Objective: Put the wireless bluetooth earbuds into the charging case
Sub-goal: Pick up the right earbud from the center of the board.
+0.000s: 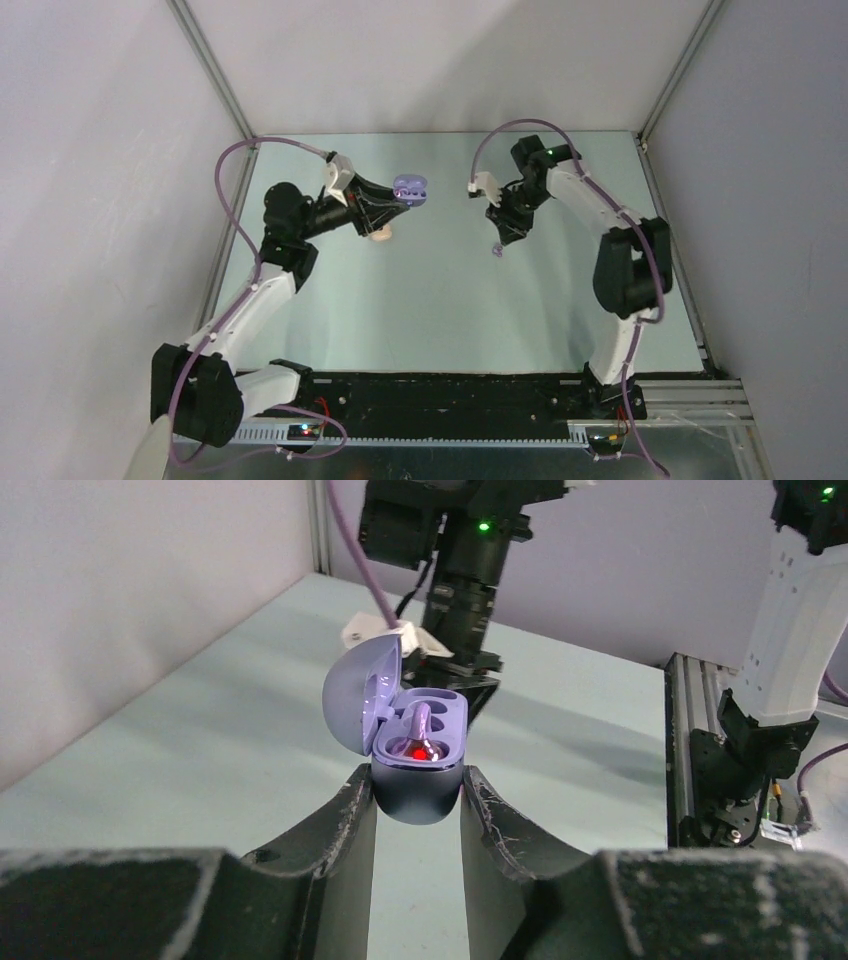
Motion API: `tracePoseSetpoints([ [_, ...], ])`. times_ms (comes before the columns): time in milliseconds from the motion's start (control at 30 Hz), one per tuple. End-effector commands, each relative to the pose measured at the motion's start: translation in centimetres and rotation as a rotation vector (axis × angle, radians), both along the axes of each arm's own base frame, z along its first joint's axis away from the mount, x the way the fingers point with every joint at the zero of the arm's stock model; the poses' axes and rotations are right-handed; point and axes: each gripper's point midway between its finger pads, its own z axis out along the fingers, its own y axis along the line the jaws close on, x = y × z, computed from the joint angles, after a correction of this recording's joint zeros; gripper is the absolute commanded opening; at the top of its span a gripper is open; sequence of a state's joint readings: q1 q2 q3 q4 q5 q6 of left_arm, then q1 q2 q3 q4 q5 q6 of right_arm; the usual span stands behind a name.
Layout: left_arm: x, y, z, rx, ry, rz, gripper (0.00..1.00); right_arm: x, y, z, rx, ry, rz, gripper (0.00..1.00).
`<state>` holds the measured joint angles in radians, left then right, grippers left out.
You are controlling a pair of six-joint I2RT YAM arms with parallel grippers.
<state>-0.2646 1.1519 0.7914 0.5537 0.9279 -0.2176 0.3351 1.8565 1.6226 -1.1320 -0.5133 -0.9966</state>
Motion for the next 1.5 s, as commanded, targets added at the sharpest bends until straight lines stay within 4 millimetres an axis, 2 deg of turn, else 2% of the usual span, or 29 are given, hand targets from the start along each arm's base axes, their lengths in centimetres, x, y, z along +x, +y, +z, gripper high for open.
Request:
tracePoseSetpoints([
  [0,-0.4,1.0,-0.3,0.01,0.044,0.018,0.0,4.4,1.9,-0.3,-0.048,-0.122,0.061,0.33],
  [33,-0.2,1.4,-0.3,0.011,0.046,0.03,0.0,5.4,2.0,-1.3,-0.079,-0.112,0.037,0.33],
  [167,0.2,2.2,-0.5,0.023,0.047,0.069,0.0,6.4,2.9,-3.6,-0.141,-0.064,-0.022,0.34],
  [267,0.2,2.7,-0.9,0.034,0.053,0.083,0.0,6.0,3.0,-5.6,-0.206,-0.007,-0.05,0.35],
  [467,0.2,3.3,-1.4,0.06,0.031,0.107,0.0,4.9,2.6,-7.6,-0.296,0.053,-0.089,0.39],
  [767,1.0,3.1,-1.5,0.044,0.027,0.093,0.0,4.9,1.9,-7.7,-0.328,0.041,-0.069,0.39],
  [1467,1.5,2.8,-1.9,0.064,0.041,0.071,0.0,5.2,0.2,-9.7,-0.433,0.078,-0.04,0.37],
])
